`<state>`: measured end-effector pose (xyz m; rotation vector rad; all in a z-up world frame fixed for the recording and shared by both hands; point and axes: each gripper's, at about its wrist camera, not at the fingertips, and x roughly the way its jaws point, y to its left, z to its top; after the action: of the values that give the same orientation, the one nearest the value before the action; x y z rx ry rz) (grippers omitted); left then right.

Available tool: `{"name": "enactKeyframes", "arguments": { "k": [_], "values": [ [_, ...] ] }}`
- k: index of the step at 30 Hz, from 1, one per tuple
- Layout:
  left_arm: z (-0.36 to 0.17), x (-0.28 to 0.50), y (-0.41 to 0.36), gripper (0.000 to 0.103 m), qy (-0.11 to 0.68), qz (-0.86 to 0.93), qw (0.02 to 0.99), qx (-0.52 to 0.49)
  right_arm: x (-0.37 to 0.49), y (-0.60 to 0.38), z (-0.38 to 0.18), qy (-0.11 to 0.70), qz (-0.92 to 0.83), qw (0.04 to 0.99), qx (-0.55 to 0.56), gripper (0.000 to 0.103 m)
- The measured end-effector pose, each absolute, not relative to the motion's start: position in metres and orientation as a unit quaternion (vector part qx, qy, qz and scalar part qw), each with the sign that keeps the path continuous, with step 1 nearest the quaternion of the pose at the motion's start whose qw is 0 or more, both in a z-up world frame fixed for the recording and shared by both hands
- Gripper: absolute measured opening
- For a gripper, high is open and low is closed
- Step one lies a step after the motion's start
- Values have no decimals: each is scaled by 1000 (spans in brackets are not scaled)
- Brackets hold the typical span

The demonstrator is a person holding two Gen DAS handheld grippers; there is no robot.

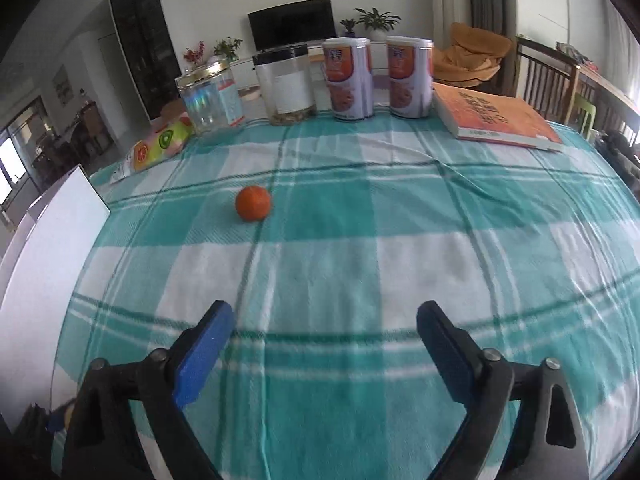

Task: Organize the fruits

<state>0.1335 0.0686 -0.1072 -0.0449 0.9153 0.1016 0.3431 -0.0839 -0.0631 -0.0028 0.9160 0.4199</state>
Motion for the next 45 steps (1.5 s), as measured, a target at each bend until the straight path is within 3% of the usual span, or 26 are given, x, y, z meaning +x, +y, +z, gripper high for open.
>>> {"name": "enactKeyframes", "arguments": {
  "k": [6,7,8,9,18,28,29,30,36,45],
  "values": [
    [-107,134,69,93,442,49,896,-22,398,-19,-72,447,235,863,-6,79],
    [-108,134,69,93,442,49,896,-22,403,-11,-76,454,237,859,-14,69],
    [-108,134,69,93,442,49,896,-22,406,-5,-83,468,236,851,-23,41],
    [-108,134,69,93,442,49,896,-23,408,-3,-88,478,229,847,-28,32],
    [-101,114,89,91,439,14,894,-92,296,-94,-67,470,257,842,65,31],
    [-98,137,77,89,436,24,896,-79,156,-171,-75,457,228,848,139,31],
    [-100,138,78,81,436,28,896,-81,149,-171,-74,455,227,850,138,31],
    [-100,137,79,54,431,32,899,-77,142,-170,-73,453,227,852,135,31],
    [-82,111,87,51,426,4,897,-119,120,-163,-71,451,235,851,128,31],
    [32,-20,105,51,402,-157,878,-207,90,-85,-11,438,341,825,103,31]
  ]
}}
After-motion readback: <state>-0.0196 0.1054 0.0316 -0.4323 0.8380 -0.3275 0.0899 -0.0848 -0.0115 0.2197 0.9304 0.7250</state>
